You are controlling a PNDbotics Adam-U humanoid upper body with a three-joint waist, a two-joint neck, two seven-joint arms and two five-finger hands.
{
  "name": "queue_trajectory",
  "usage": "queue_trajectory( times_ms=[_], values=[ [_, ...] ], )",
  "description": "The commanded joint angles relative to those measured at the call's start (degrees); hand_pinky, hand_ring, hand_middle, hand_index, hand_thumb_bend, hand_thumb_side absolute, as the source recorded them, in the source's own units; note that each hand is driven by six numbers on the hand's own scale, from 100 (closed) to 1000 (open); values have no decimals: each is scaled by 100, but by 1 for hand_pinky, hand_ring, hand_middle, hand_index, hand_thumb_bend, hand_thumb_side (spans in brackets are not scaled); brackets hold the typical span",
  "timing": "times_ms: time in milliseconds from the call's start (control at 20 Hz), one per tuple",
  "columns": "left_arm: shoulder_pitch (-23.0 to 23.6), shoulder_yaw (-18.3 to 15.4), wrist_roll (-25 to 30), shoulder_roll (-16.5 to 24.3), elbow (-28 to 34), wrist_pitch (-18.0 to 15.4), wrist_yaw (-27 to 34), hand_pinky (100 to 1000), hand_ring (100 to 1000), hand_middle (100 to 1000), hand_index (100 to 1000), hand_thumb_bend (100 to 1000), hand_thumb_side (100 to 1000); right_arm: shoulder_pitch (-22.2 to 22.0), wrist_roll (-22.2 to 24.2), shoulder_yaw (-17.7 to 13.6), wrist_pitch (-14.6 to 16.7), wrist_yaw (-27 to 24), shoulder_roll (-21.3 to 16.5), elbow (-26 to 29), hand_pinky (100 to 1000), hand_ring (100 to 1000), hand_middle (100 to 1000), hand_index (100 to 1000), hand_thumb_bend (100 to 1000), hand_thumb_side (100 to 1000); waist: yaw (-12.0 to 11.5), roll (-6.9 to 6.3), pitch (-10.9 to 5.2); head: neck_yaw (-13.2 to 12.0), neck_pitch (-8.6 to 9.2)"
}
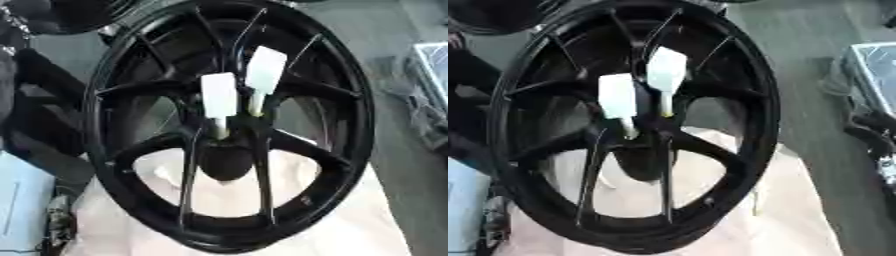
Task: Pull the pin out of the wheel hub.
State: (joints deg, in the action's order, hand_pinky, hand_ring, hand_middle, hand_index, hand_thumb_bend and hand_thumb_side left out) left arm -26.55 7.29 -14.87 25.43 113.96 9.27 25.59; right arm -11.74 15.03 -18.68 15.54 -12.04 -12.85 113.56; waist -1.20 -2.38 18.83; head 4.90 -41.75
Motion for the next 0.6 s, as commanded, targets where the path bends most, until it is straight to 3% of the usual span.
queue_trajectory(
  times_ms=[50, 350, 600],
  values=[
    [-206, 20, 93, 343, 63, -36, -54, 635, 687, 709, 797, 100, 657, -51, 11, -41, 6, -15, -105, 103, 1000, 836, 819, 924, 100, 631, -14, 13, -145, 21, -16],
    [-798, 319, 571, 1202, 63, -76, -195, 634, 692, 715, 808, 100, 600, -110, 22, -22, -17, 16, -133, 103, 1000, 835, 819, 924, 100, 633, -25, -13, -212, 56, -75],
    [-1622, 710, 1320, 2098, 63, -103, -286, 649, 709, 731, 821, 100, 540, -195, 23, -6, 8, 59, -150, 103, 1000, 835, 818, 923, 100, 632, -26, -37, -281, 125, -130]
  ],
)
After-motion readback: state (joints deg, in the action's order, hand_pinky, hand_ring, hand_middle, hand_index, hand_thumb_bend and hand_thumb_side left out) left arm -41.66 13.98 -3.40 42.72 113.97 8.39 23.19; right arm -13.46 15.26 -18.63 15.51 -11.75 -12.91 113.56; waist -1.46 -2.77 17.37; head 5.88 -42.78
